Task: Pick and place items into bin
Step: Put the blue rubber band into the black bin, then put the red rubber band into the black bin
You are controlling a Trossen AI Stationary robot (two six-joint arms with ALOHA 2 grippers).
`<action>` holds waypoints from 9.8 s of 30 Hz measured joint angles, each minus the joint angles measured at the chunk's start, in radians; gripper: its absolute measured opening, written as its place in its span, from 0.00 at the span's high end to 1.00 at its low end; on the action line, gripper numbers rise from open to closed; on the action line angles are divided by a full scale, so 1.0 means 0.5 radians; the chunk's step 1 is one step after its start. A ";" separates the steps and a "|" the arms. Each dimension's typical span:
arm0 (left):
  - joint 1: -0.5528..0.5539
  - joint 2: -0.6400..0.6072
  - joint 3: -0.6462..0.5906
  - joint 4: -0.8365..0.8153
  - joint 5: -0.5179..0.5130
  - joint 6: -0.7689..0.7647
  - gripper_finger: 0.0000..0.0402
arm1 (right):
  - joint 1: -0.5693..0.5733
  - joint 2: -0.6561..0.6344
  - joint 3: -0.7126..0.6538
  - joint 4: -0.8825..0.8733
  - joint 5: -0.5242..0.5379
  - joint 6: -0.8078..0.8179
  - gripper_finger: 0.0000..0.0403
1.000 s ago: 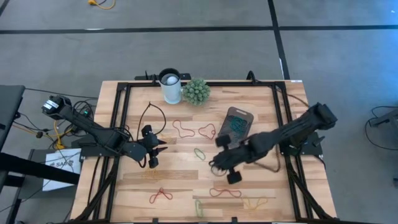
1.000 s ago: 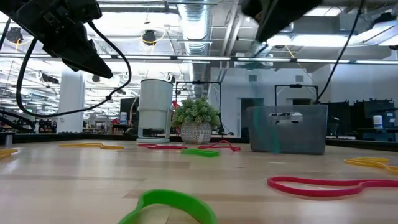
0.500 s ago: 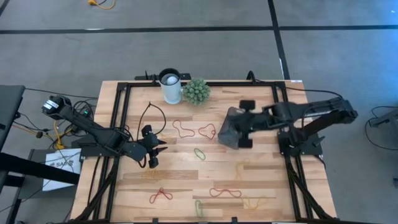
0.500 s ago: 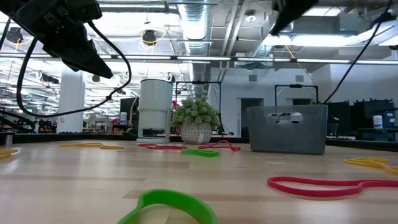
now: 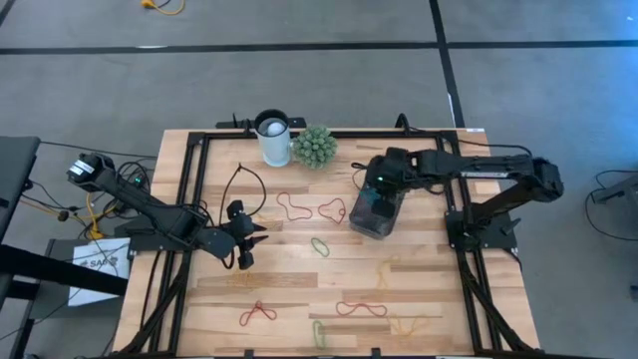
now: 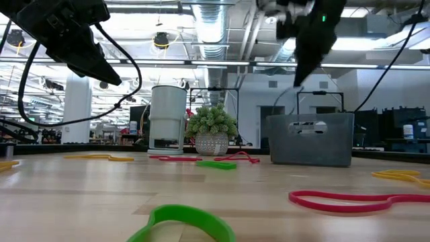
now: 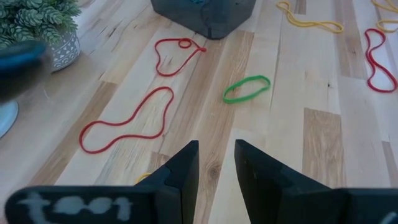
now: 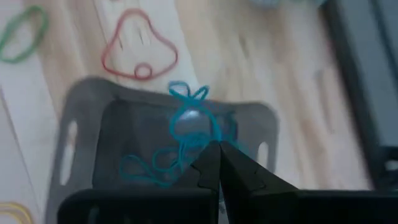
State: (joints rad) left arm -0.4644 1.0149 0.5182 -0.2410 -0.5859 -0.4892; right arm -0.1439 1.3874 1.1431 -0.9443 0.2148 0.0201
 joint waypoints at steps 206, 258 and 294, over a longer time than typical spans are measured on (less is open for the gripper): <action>0.996 1.672 1.604 1.009 0.996 1.062 1.00 | 1.108 -1.183 -1.846 2.581 0.668 0.257 0.81; 1.022 2.332 1.686 1.336 0.898 0.754 0.80 | 1.106 -1.176 -1.846 2.592 0.669 0.222 0.81; 0.953 1.919 2.344 -0.479 0.810 0.896 0.79 | 1.106 -1.175 -1.846 2.532 0.670 0.224 0.81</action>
State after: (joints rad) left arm 0.0119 1.9746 1.6901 -0.4806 -0.1808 -0.0411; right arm 0.4091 0.7998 0.2201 0.3218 0.5495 0.1320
